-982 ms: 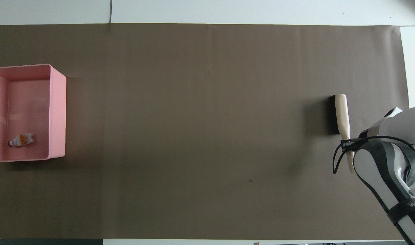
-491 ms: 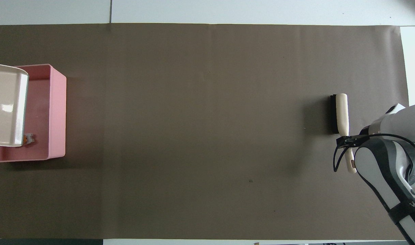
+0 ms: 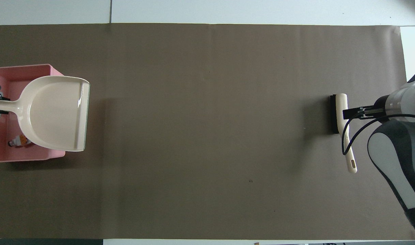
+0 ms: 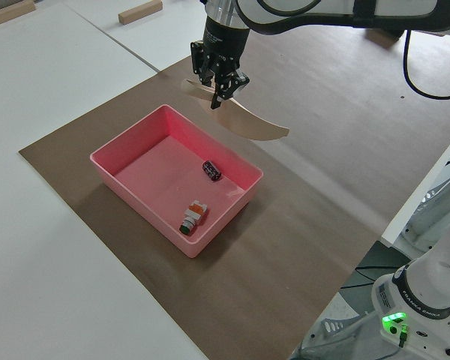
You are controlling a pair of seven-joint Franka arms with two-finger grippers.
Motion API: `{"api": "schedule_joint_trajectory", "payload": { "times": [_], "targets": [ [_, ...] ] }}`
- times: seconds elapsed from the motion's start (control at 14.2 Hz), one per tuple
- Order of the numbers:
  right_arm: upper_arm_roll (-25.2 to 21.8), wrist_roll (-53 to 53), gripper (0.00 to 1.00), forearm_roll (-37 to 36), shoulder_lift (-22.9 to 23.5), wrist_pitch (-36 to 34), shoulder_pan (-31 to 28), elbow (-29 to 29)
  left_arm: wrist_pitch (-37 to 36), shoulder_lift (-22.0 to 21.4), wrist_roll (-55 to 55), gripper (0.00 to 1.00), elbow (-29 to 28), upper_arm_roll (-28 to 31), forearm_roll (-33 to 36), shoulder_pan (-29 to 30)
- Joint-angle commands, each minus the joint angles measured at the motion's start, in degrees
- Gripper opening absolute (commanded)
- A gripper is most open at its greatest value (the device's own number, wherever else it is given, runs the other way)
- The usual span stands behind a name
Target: Clean e-waste and dump in bin
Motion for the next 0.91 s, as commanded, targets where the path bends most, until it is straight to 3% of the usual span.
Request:
{"api": "schedule_joint_trajectory", "payload": {
  "times": [0.0,0.21,0.42,0.56,0.84],
  "targets": [
    [0.37,-1.21,1.00,0.30,-1.89,-5.01,-0.48,4.30,3.62,-1.74,-4.44,0.00,-6.18,0.57,-1.88,-5.63],
    [0.64,9.03,1.00,0.22,-1.20,-19.76,-0.22,15.44,7.57,-1.57,-8.84,0.00,-11.72,0.57,-1.89,-9.94],
    [0.37,12.85,1.00,-0.05,-1.11,-28.48,0.67,23.62,12.14,0.01,-10.34,0.00,-15.16,0.65,-1.89,-12.14],
    [0.29,13.47,1.00,-0.57,2.39,-35.94,0.05,32.57,14.43,1.24,-11.04,0.00,-16.48,0.65,-1.89,-12.33],
    [0.37,13.65,1.00,-1.19,3.20,-36.50,0.14,32.62,19.44,3.18,-15.87,0.00,-19.29,0.65,-1.71,-14.52]
  ]
}}
